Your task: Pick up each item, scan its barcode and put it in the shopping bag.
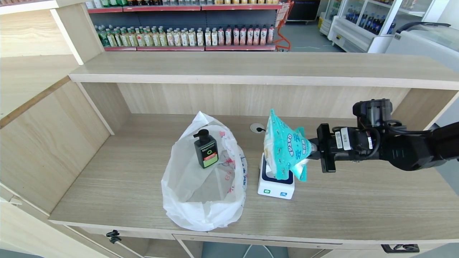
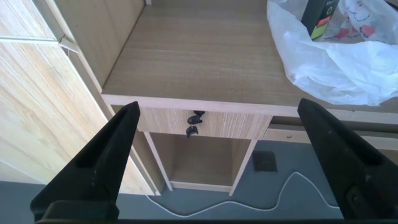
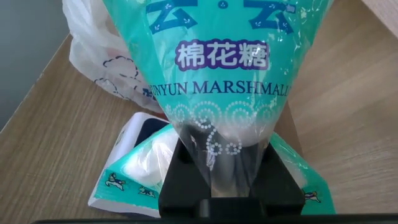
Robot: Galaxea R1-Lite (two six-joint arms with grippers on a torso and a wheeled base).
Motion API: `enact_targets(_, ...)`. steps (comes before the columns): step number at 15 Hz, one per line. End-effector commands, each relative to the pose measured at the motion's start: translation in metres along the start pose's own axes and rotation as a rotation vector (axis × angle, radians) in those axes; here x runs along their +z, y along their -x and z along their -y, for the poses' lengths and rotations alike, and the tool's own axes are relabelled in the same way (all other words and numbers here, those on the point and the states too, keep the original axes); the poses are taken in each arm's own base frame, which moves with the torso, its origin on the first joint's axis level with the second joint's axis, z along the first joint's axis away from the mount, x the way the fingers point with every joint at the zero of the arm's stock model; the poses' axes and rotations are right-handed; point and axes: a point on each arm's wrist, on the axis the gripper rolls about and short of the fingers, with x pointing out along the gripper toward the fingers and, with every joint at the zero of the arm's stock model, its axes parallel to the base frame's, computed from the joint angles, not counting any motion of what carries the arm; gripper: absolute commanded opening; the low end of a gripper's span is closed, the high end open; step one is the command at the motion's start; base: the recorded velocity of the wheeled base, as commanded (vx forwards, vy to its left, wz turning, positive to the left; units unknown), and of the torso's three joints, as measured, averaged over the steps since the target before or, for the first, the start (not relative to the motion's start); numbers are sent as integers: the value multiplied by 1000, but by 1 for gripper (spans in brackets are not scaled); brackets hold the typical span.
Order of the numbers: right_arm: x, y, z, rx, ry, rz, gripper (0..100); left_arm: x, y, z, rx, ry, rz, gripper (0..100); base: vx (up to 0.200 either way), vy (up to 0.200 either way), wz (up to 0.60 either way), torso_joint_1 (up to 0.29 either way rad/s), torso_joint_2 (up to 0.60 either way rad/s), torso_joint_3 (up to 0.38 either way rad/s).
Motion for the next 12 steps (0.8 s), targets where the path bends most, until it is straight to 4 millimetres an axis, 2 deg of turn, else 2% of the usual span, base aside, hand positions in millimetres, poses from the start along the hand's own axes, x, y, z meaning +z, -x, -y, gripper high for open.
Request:
enact_targets(1,-12,-4,-4,13,-11,11,0,0,0,0,0,0,0,100,0,0,0,0,0,0)
enact_targets(12,-20,-4,-5,21,-21,19,0,0,0,0,0,0,-2,100,0,0,0,0,0,0)
